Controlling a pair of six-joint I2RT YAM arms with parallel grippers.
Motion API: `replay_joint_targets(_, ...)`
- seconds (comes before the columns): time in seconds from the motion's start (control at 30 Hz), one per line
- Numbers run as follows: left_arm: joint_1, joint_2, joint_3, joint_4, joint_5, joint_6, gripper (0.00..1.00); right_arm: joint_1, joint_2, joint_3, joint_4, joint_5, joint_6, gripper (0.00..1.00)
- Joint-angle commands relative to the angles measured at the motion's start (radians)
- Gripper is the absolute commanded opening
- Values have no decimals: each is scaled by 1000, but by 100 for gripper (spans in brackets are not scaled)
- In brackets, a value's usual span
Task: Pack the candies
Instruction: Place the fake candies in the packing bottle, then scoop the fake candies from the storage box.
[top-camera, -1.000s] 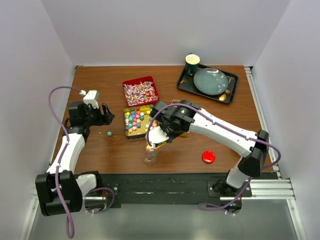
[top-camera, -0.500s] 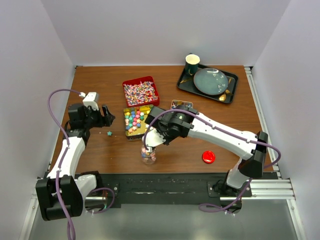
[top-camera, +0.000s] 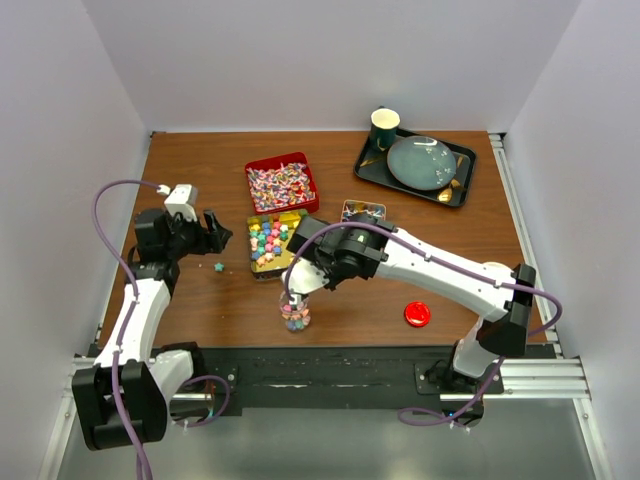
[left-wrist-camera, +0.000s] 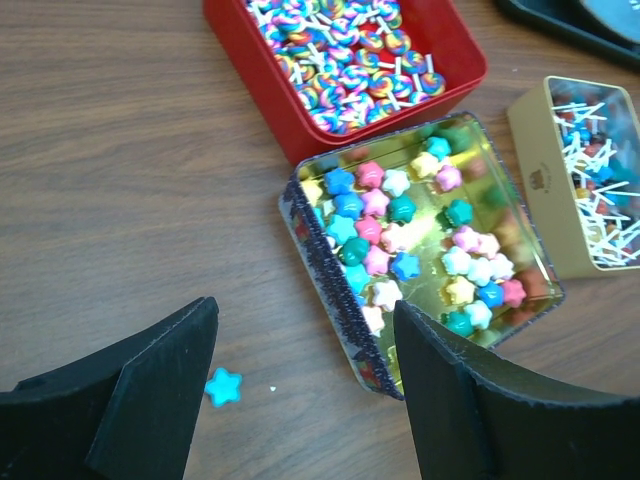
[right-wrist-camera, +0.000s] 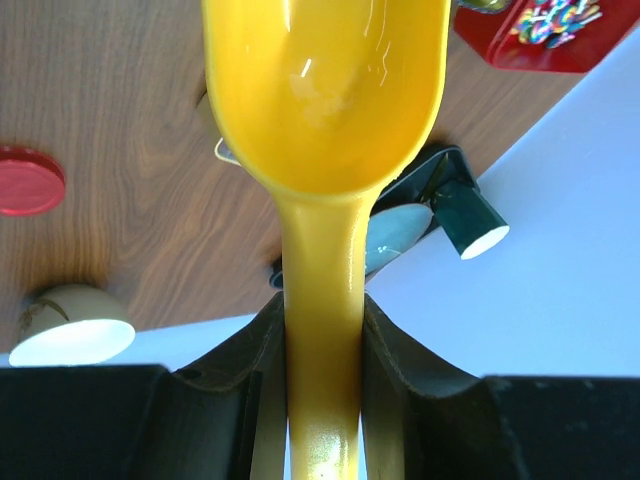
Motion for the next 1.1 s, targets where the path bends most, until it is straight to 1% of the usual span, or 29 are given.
replay_joint_targets(0.0, 10, -34, -15, 51, 93, -21, 76, -14, -80, 67, -214, -59, 47, 0)
replay_joint_targets(0.03, 9, -36, -19, 53, 112, -26, 76, -38, -91, 49, -197, -88, 53, 0)
replay_joint_targets(0.1, 6, -42, -17, 59, 202, -26, 76, -74, -118, 15, -146, -105, 59, 0)
replay_joint_targets(0.17, -5, -48, -17, 72, 291, -27, 76, -139, -129, -32, -93, -134, 62, 0)
replay_joint_targets(0.2, -31, -51, -15, 77, 308, -26, 76, -167, -126, -42, -79, -148, 68, 0)
replay_joint_targets(0.23, -51, -49, -12, 74, 302, -9, 76, -222, -122, -58, -54, -160, 74, 0)
replay_joint_targets(0.33, -102, -28, -5, 40, 279, 14, 76, -293, -100, -88, -25, -182, 81, 0)
replay_joint_targets(0.43, -108, -2, -6, -1, 197, 13, 75, -316, -76, -124, 58, -111, 53, 0)
replay_joint_targets(0.47, -108, 12, -6, -12, 145, 11, 75, -319, -62, -126, 75, -88, 35, 0)
replay_joint_targets(0.5, -109, 20, -6, -22, 123, 6, 75, -325, -48, -112, 79, -48, 25, 0)
replay_joint_targets(0.57, -110, 44, -8, -26, 77, -12, 74, -327, 4, -86, 102, -28, 9, 0)
replay_joint_targets(0.63, -111, 61, -8, -27, 45, -39, 73, -330, 44, -24, 118, -13, 2, 0)
replay_joint_targets(0.67, -111, 73, -11, -27, 11, -52, 72, -330, 96, 3, 118, -10, -4, 0)
replay_joint_targets(0.73, -111, 81, -17, -35, -43, -90, 71, -328, 153, 98, 99, 9, -7, 0)
replay_joint_targets(0.77, -111, 89, -20, -36, -61, -105, 69, -328, 217, 131, 93, 16, -13, 0)
replay_joint_targets(0.83, -109, 92, -26, -49, -101, -154, 66, -330, 277, 240, 72, 29, -18, 0)
replay_joint_targets(0.9, -105, 104, -41, -49, -141, -191, 60, -328, 364, 346, 56, 52, -39, 0)
replay_joint_targets(0.93, -105, 110, -54, -46, -149, -225, 57, -328, 389, 372, 50, 67, -48, 0)
replay_joint_targets(0.97, -102, 125, -60, -36, -150, -242, 51, -327, 412, 395, 52, 100, -73, 0)
replay_joint_targets(1.0, -96, 136, -65, -32, -150, -257, 48, -324, 456, 429, 53, 117, -86, 0)
replay_joint_targets(1.07, -96, 164, -78, -21, -152, -279, 43, -321, 490, 449, 70, 168, -126, 0)
